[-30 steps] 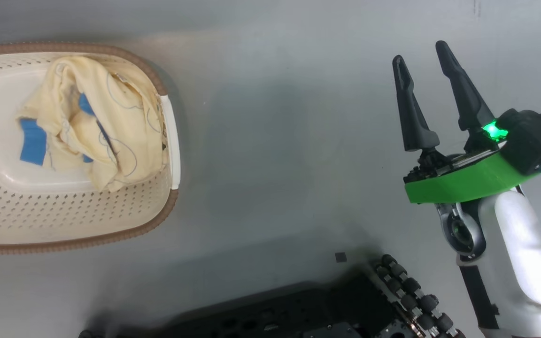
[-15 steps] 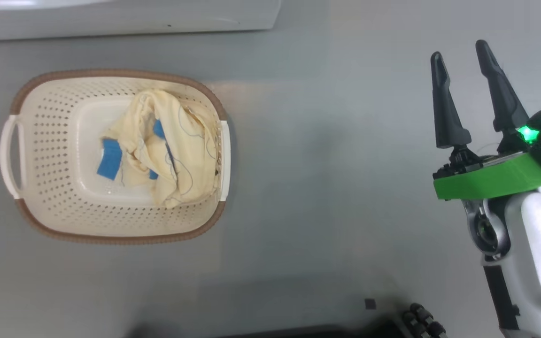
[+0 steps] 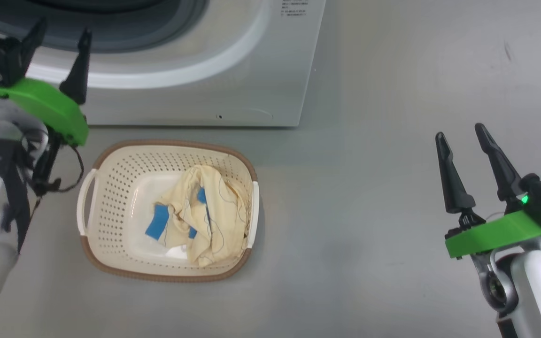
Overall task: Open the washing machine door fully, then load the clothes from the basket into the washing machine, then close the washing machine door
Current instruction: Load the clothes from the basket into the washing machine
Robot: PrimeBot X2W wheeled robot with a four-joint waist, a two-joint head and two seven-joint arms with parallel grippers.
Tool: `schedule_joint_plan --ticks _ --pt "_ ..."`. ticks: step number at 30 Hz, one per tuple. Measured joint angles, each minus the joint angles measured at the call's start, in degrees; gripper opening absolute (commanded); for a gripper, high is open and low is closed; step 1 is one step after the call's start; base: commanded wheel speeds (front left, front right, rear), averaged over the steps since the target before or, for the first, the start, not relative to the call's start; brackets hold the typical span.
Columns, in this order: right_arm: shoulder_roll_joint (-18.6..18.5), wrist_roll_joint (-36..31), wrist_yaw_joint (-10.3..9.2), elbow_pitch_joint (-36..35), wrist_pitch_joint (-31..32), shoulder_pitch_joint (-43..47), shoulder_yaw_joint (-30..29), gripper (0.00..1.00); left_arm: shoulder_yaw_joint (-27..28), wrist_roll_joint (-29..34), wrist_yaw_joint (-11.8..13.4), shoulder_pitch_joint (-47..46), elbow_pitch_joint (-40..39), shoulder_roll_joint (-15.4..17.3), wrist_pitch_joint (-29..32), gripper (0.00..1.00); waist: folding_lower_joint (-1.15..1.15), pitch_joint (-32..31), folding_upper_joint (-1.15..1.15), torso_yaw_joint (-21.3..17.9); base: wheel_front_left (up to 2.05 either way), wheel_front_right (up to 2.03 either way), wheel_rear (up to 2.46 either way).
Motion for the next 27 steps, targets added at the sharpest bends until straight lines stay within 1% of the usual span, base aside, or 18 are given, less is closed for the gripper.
schedule_joint_plan --ticks 5,9,14,16,18,21,27 --pt "-0.31 0.97 0.00 0.42 0.01 3.18 -0.37 1.00 0.31 0.51 0.81 9.33 -5.59 1.27 0.00 1.00 0.00 -6.68 0.00 0.83 0.00 0.00 0.00" --pt "-0.34 1.77 0.00 0.54 0.01 6.59 -0.52 1.00 1.21 0.66 2.61 17.67 -10.50 2.32 0.00 1.00 0.00 -11.75 0.00 1.37 0.00 0.00 0.00" --pt "-0.32 2.02 0.00 0.34 0.02 10.04 -1.51 1.00 2.77 0.57 5.94 27.46 -18.15 2.81 0.00 1.00 0.00 -17.05 0.00 2.07 0.00 0.00 0.00" --pt "-0.23 2.42 0.00 0.08 0.02 11.04 -1.82 1.00 3.91 -0.37 7.23 31.21 -21.32 2.71 0.00 1.00 0.00 -18.87 0.00 2.42 0.00 0.00 0.00" --pt "0.00 2.49 0.00 -0.26 0.11 12.24 -2.01 1.00 4.65 -0.80 9.02 34.81 -24.59 2.77 0.01 1.00 0.00 -20.49 0.00 2.75 0.00 0.00 0.00" --pt "0.30 2.50 0.00 -0.63 0.35 14.01 -2.10 1.00 6.27 -1.24 11.28 40.23 -29.07 2.66 0.01 1.00 0.00 -22.67 0.00 3.20 0.00 0.00 0.00" --pt "0.92 2.91 0.00 -1.57 0.86 16.38 -2.21 1.00 8.56 -1.42 14.70 49.03 -36.05 2.74 0.01 1.00 0.00 -25.75 0.00 3.66 0.00 0.00 0.00"
